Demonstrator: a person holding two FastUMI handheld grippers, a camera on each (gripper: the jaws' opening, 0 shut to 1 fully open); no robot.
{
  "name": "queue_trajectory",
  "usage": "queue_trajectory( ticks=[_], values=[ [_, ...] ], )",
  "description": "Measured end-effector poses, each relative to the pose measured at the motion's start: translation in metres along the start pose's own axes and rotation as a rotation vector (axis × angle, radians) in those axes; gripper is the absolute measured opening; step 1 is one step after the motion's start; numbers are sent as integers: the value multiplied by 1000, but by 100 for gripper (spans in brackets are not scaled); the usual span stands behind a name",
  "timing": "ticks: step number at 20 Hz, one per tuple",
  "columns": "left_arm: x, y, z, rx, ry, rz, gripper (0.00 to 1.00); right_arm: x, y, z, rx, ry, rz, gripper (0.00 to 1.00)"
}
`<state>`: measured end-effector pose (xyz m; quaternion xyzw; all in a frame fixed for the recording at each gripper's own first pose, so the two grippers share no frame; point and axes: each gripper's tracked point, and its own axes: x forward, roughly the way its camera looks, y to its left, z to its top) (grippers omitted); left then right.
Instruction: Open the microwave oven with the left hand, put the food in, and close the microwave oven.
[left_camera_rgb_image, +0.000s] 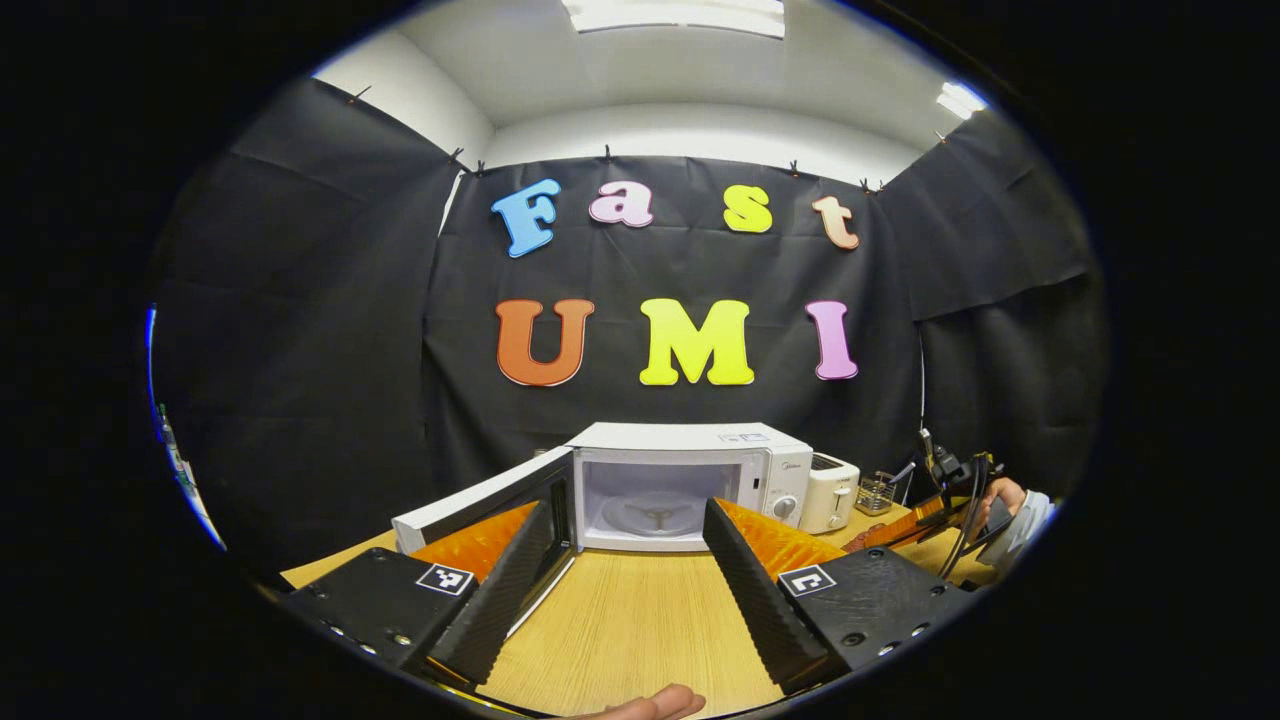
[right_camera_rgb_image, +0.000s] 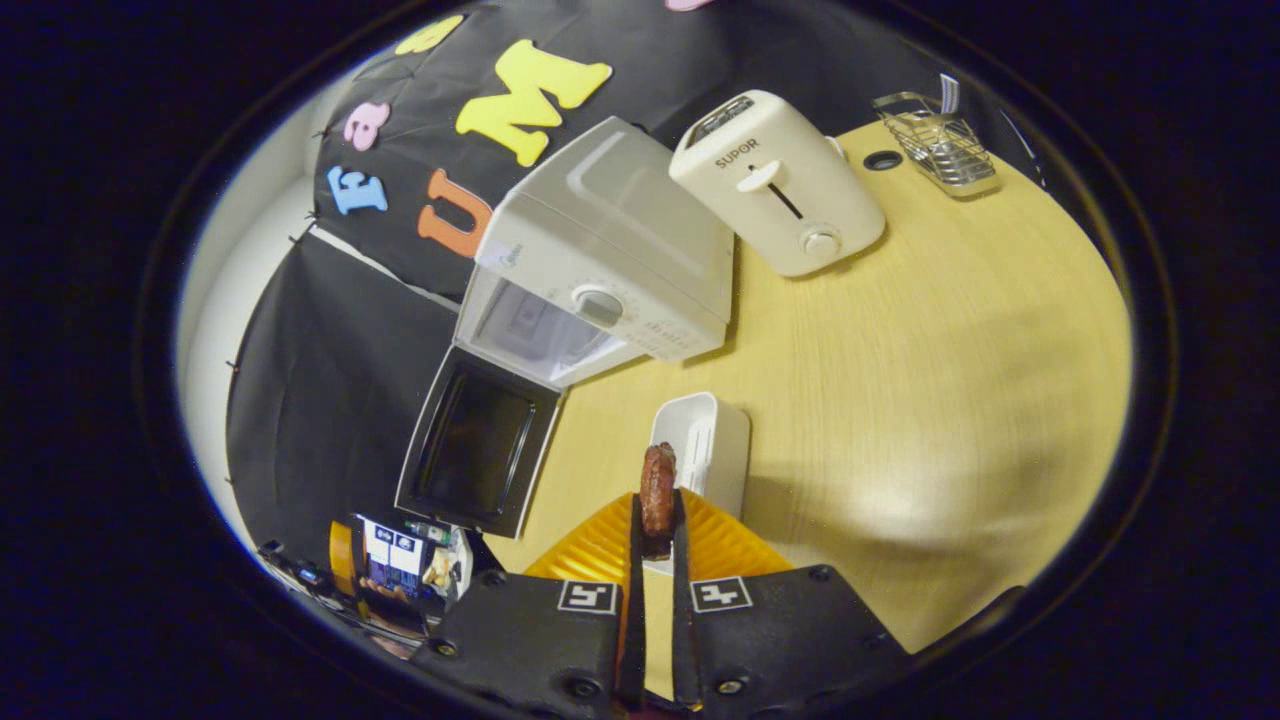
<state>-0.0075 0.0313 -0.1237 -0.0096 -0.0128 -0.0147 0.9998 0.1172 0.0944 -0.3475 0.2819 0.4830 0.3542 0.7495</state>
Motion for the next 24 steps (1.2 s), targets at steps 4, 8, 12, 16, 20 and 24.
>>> queue_trajectory(
  ticks=[4, 8, 12, 16, 20, 24],
  values=[
    [-3, 14, 0, -8, -8, -12, 94, -2, 32, -11, -33, -67, 11, 13],
    [-8, 12, -3, -33, -13, -90, 94, 21, 66, -29, -19, -109, 8, 13],
    [-13, 19, -7, -42, -12, -124, 93, 68, 86, -32, -2, -210, -31, 13],
    [-16, 35, -8, -22, -33, -105, 94, 117, 124, -29, 64, -349, 12, 13],
    [-13, 51, -14, -11, -29, -78, 94, 159, 167, -9, 76, -556, 31, 13],
    [-12, 62, -19, -34, -17, -75, 94, 206, 201, 18, -3, -715, 13, 13]
  ],
)
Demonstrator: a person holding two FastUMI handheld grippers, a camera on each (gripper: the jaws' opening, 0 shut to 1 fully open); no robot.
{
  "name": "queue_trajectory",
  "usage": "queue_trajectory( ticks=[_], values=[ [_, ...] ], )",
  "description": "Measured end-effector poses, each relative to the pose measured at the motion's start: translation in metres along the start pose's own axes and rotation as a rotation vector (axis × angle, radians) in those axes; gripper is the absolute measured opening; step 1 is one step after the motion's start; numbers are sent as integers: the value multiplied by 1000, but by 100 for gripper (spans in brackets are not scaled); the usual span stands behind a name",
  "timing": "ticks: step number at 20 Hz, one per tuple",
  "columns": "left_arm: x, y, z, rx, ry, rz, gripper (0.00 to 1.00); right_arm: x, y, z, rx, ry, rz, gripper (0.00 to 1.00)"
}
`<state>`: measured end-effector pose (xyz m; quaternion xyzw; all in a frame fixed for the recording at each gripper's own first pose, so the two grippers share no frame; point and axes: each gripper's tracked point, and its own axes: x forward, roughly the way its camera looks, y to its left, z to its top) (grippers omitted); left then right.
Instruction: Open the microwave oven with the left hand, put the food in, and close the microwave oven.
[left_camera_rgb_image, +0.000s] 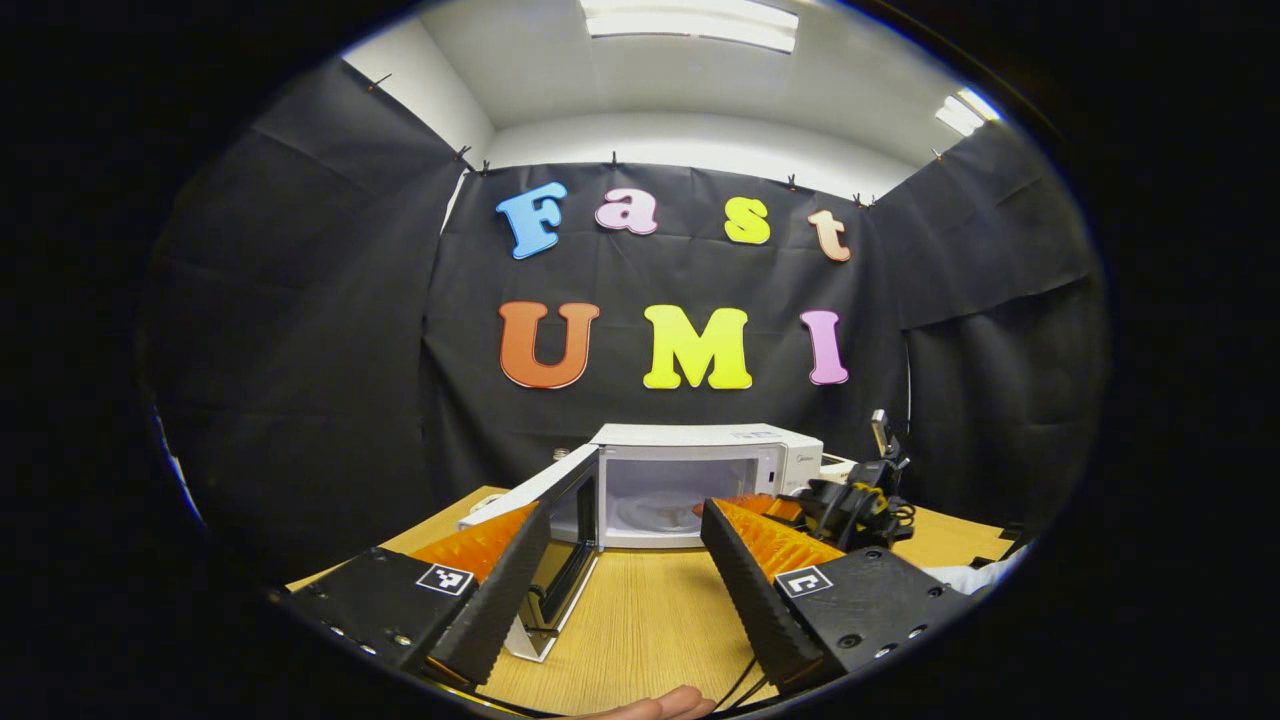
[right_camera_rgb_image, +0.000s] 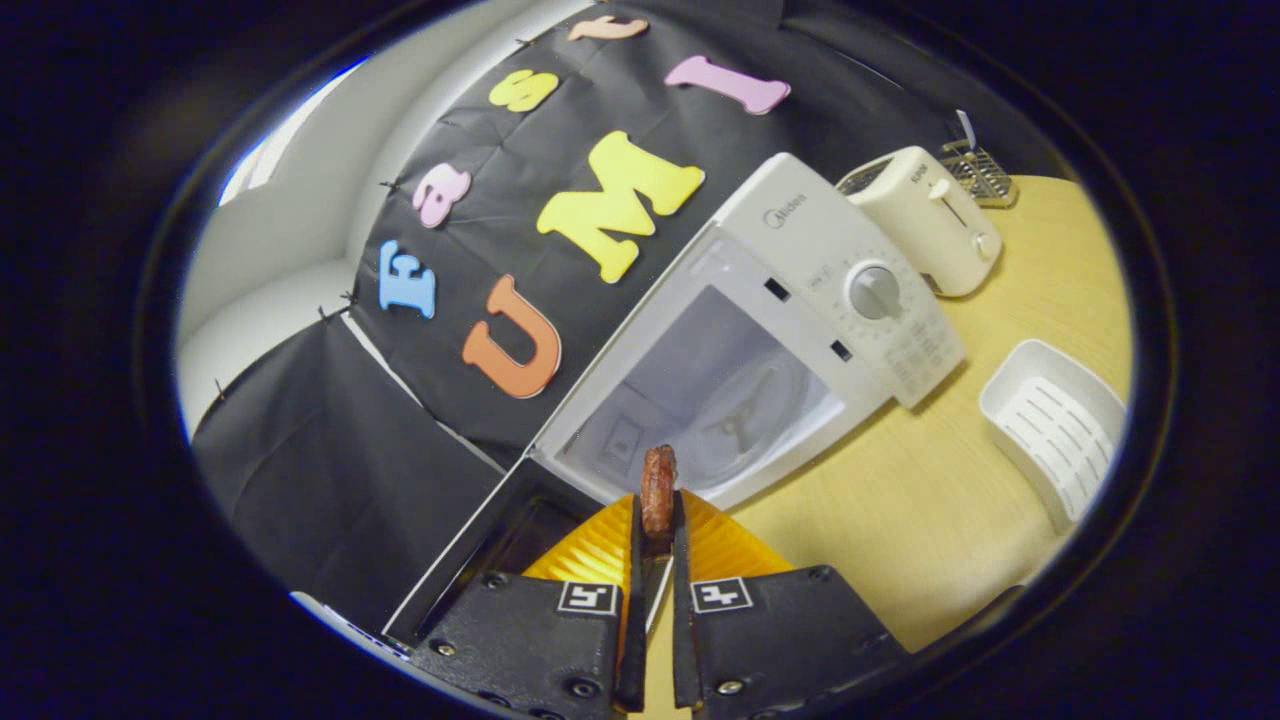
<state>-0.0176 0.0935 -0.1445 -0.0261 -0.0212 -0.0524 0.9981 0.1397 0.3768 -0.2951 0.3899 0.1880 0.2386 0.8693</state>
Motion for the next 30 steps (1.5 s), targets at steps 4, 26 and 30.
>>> queue_trajectory(
  ticks=[4, 26, 30],
  values=[
    [2, 13, -1, -6, -5, 9, 93, 55, 10, -11, -27, -63, -23, 14],
    [24, 25, -42, 6, 83, 39, 94, 210, -79, -12, 118, -231, -344, 27],
    [23, 22, -43, 10, 77, 40, 94, 207, -79, -7, 53, -207, -381, 24]
  ],
)
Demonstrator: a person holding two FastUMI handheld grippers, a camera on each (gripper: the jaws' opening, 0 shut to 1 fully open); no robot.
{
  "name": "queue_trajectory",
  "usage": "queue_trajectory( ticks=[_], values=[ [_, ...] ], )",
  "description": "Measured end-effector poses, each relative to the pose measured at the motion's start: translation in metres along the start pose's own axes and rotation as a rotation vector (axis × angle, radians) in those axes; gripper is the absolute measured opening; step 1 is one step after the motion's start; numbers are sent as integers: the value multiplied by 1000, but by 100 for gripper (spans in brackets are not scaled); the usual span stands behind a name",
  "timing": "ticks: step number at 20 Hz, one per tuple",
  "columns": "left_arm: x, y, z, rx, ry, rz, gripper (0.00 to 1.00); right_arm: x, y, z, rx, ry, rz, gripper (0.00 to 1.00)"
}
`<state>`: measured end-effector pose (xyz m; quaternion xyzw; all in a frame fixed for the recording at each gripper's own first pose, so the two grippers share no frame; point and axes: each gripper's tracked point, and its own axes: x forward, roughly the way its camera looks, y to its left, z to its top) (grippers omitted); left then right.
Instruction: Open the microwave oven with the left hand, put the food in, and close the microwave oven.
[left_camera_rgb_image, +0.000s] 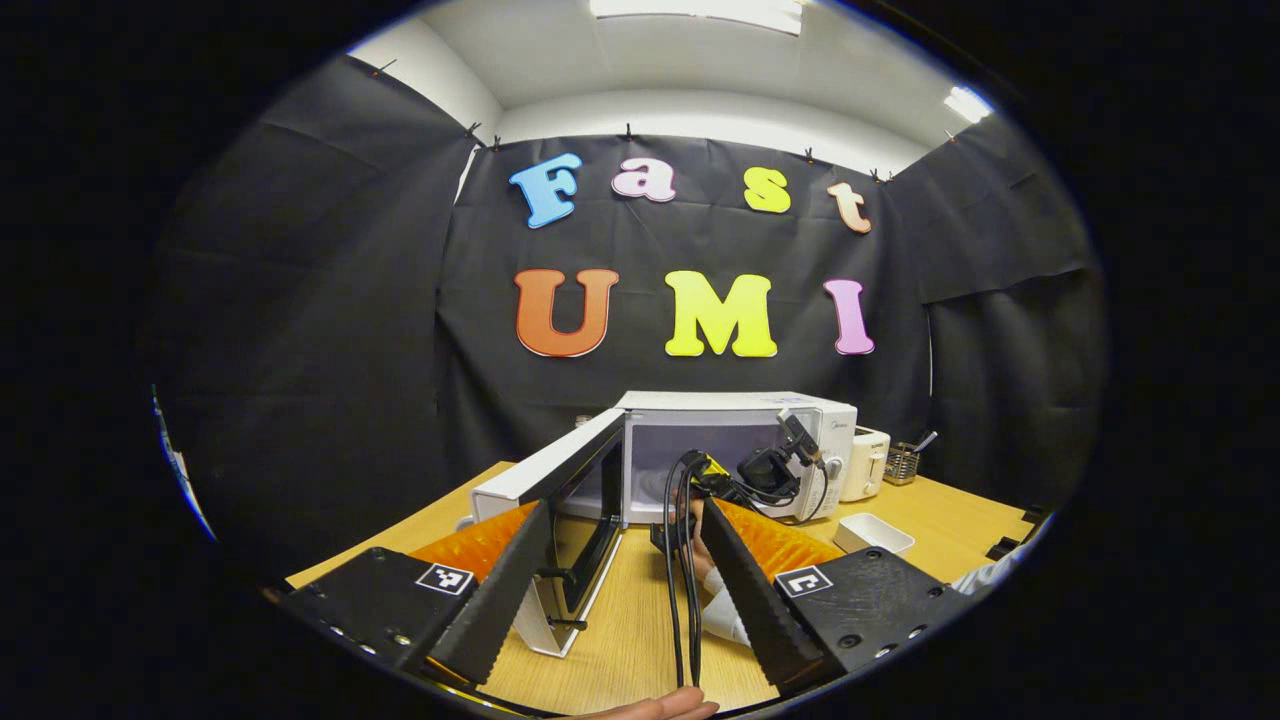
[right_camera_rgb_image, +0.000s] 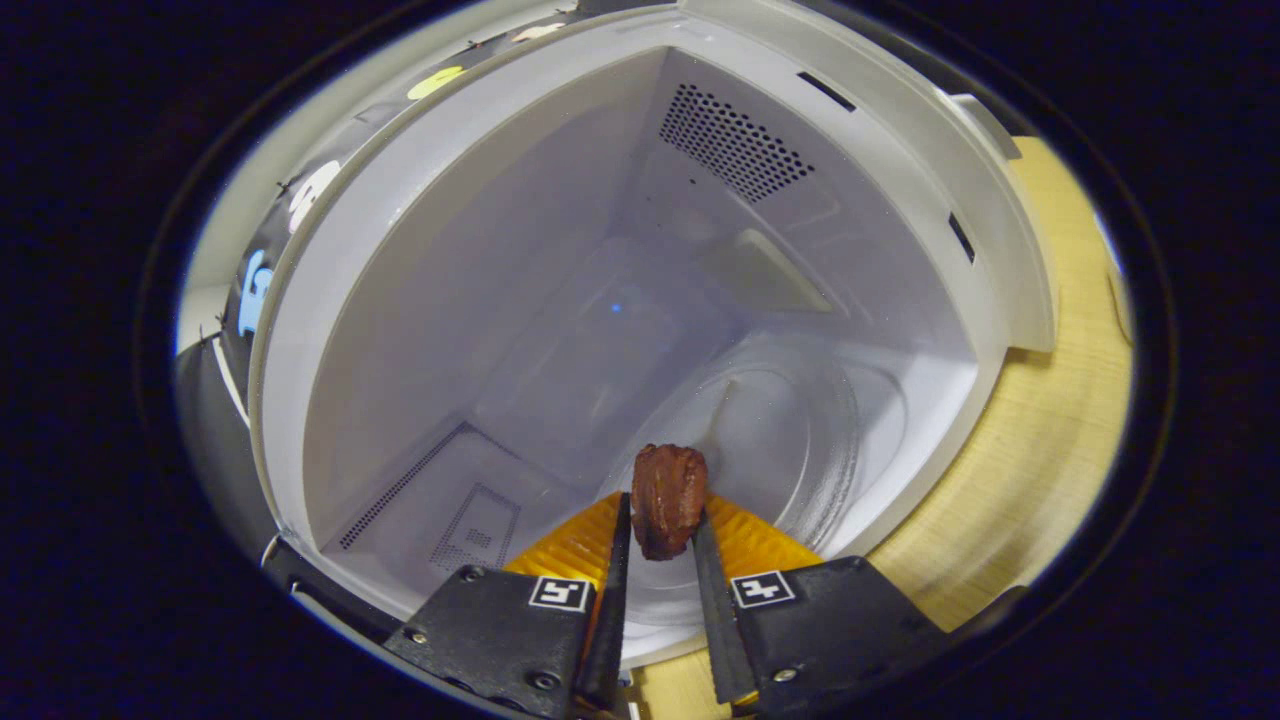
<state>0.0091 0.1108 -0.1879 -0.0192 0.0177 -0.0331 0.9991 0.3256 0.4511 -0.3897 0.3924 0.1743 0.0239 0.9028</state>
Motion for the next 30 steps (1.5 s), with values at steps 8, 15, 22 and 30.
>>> queue_trajectory(
  ticks=[8, 15, 22, 30],
  values=[
    [4, -3, -13, -54, 24, -20, 94, -5, -7, 26, -223, -79, -64, 89],
    [-3, 15, -11, -62, 23, 0, 94, -47, 0, 35, -601, -72, -13, 100],
    [-16, 40, -6, -3, 9, 56, 94, -166, 21, 55, -672, -8, 171, 100],
    [-30, 53, -11, 25, 13, 60, 94, -329, 5, 143, -868, -151, 203, 100]
  ],
)
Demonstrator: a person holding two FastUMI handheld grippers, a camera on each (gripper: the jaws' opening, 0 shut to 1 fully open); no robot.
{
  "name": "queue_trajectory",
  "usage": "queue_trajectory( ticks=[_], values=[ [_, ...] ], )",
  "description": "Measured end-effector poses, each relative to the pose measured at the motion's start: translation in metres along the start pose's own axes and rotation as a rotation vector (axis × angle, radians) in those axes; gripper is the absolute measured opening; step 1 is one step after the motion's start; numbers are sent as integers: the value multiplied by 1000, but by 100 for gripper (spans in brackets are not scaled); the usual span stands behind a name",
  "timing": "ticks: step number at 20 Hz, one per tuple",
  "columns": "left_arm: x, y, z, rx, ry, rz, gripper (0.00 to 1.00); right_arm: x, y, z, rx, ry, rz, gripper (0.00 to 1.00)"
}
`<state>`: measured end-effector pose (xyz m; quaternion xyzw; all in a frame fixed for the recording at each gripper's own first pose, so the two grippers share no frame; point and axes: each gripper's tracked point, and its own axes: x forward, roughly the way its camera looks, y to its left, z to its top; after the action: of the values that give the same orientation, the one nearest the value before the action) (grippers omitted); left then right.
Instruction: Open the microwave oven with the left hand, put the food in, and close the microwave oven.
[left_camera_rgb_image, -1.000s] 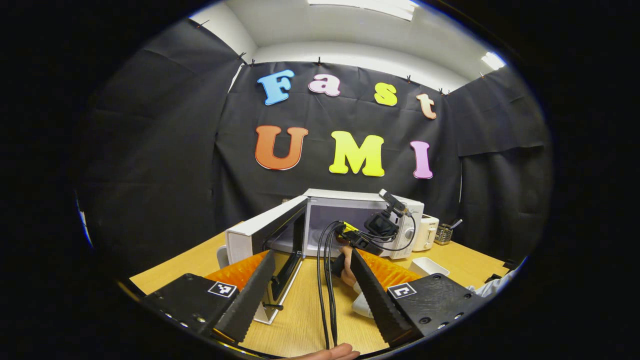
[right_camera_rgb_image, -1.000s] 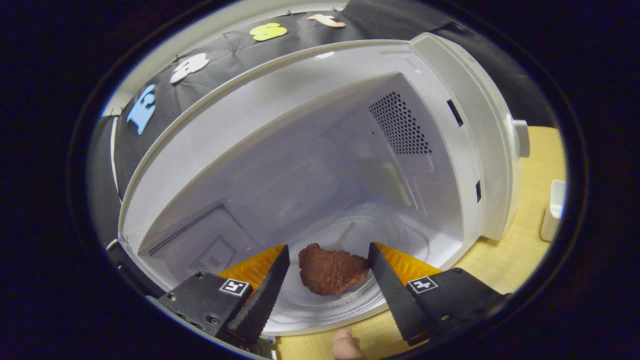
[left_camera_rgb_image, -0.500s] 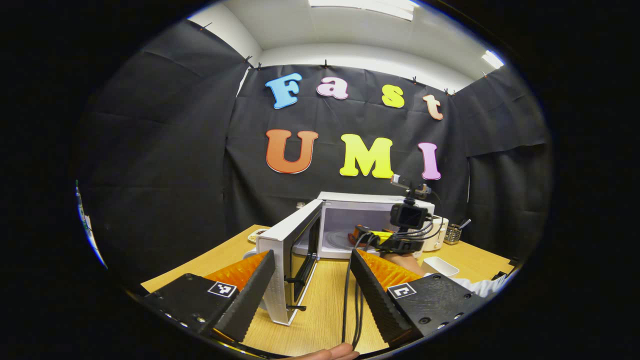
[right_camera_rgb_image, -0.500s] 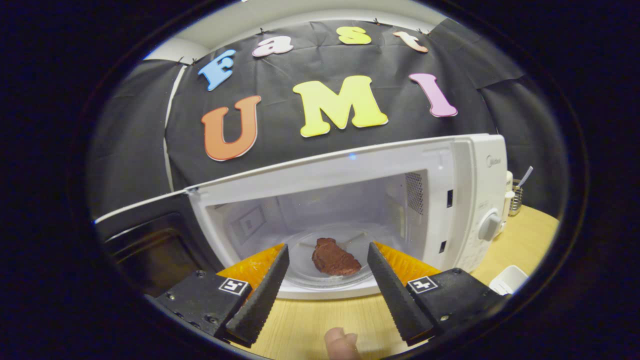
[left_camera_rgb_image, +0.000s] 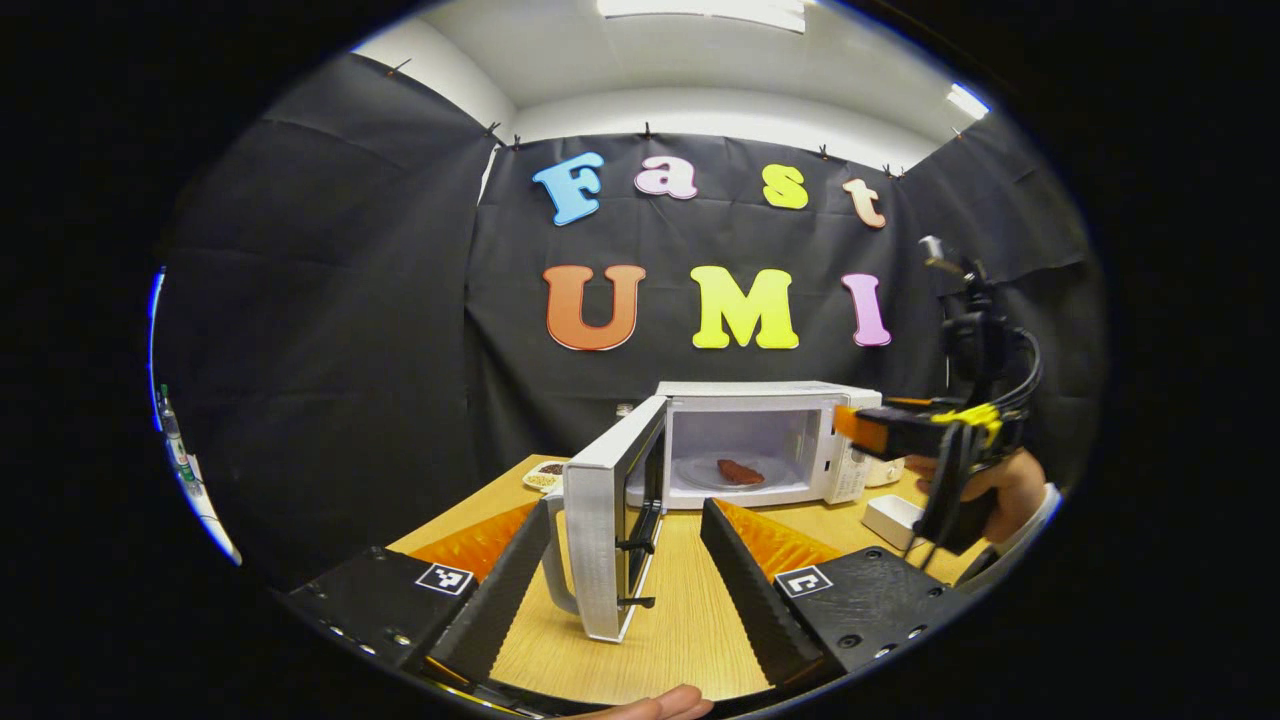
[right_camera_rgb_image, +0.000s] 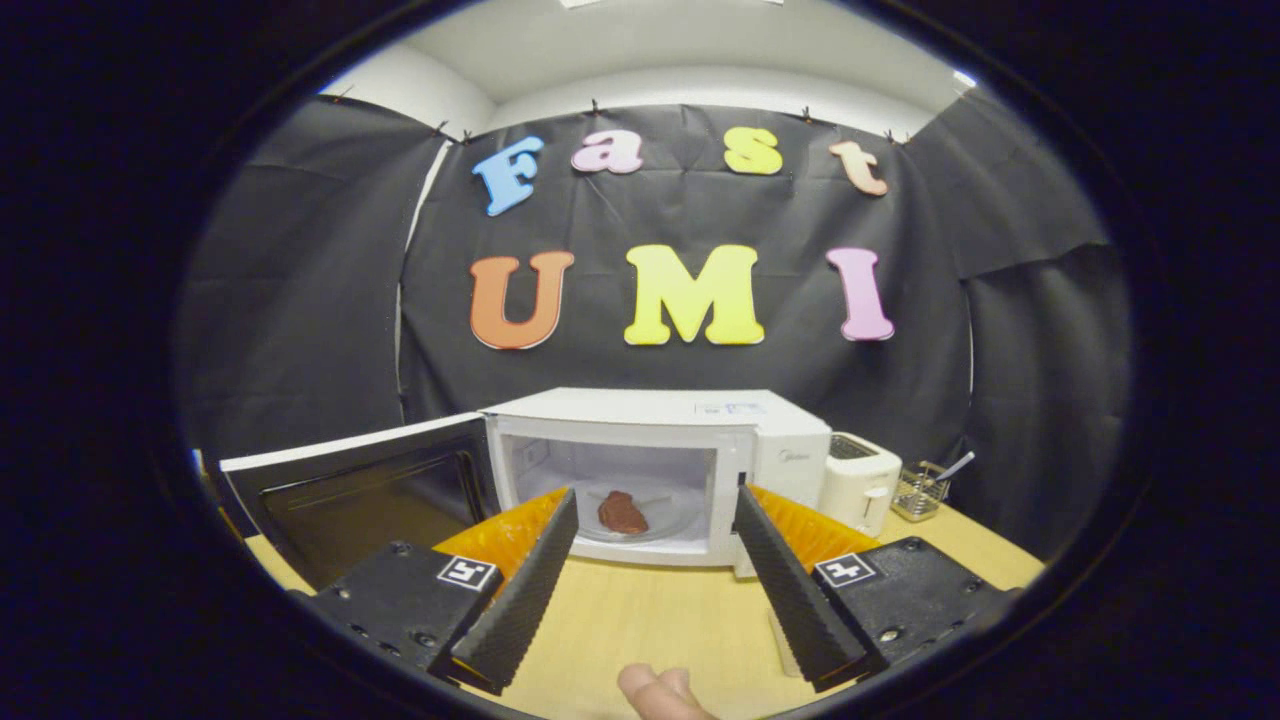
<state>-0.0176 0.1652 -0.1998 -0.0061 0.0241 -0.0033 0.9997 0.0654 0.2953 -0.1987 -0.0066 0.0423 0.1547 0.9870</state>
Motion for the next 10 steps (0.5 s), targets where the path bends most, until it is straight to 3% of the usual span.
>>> queue_trajectory(
  ticks=[2, 3, 4, 5, 6, 10],
  values=[
    [0, 8, -5, -7, 7, 17, 94, -37, -20, 22, -2, -25, -8, 100],
    [0, 13, -7, -19, 13, 25, 94, -55, -30, 34, -6, -39, -10, 89],
    [0, 16, -9, -31, 20, 28, 94, -73, -39, 47, -10, -56, -12, 100],
    [0, 20, -12, -40, 29, 33, 94, -88, -50, 58, -14, -70, -20, 90],
    [2, 25, -15, -46, 38, 39, 94, -103, -61, 67, -18, -85, -30, 100],
    [9, 62, -24, -37, 53, 68, 94, -146, -101, 88, -20, -104, -75, 100]
  ],
)
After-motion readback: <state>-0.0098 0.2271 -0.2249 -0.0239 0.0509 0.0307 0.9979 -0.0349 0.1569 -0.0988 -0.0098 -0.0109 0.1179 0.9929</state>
